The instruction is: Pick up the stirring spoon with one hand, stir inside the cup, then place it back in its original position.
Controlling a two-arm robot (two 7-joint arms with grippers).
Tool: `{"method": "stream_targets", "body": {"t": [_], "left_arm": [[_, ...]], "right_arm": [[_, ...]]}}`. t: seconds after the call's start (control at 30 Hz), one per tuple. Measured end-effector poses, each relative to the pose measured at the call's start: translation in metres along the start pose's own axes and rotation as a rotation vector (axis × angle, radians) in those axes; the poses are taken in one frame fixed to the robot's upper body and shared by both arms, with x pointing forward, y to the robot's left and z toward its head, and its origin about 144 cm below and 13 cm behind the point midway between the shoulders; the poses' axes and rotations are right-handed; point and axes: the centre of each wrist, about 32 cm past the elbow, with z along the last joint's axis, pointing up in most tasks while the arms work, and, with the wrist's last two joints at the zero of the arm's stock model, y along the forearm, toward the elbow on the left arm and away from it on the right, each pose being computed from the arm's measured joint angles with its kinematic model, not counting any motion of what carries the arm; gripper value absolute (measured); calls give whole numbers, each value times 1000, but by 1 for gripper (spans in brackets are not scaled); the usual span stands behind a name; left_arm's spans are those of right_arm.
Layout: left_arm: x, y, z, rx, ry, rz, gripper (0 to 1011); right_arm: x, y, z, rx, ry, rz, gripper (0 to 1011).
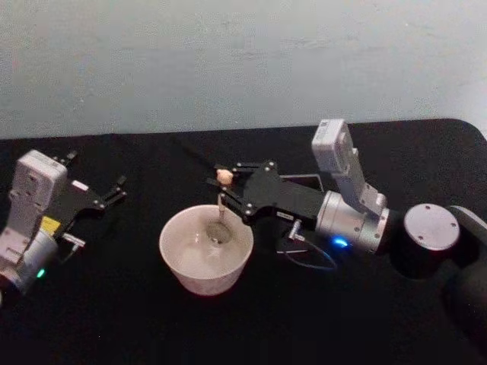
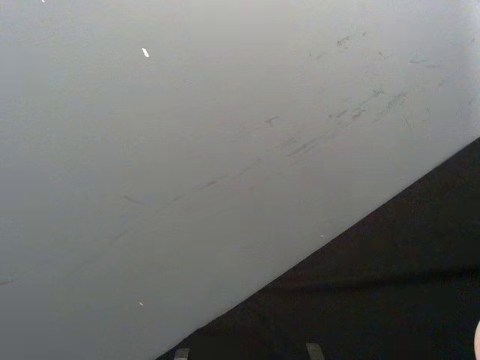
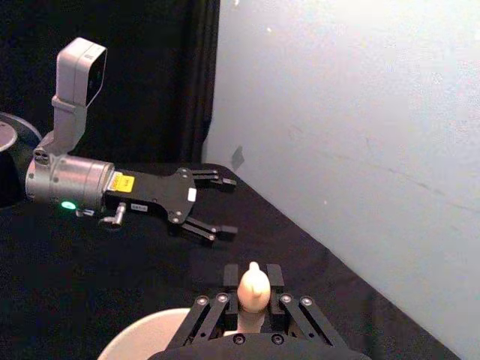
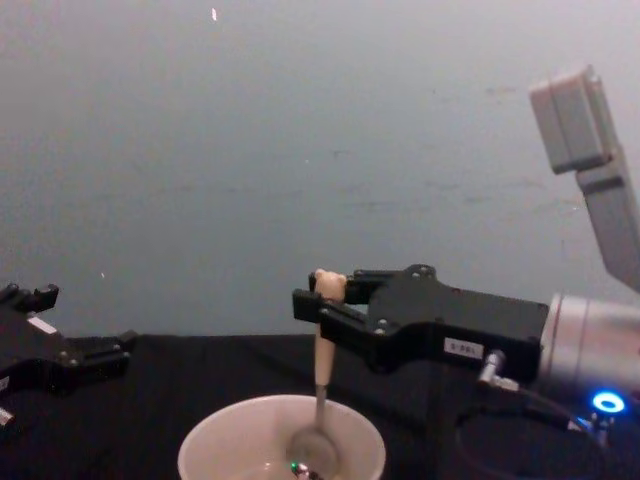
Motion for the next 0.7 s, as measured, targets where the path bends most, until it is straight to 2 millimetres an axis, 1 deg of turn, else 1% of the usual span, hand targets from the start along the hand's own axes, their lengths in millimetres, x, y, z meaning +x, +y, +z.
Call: {"method": "stream_targets", "body": {"t": [0.23,0.47,0.7], "left_arm": [[0,0,0,0,0,0,1001],[0,0,0,0,0,0,1001],[0,0,0,0,0,0,1001]], "right_arm": [[-3,-13,1,-7,7,-10,214],[-13,-23,2,-4,36,8,214],[-24,-23,1,-6,59,53,214]]}}
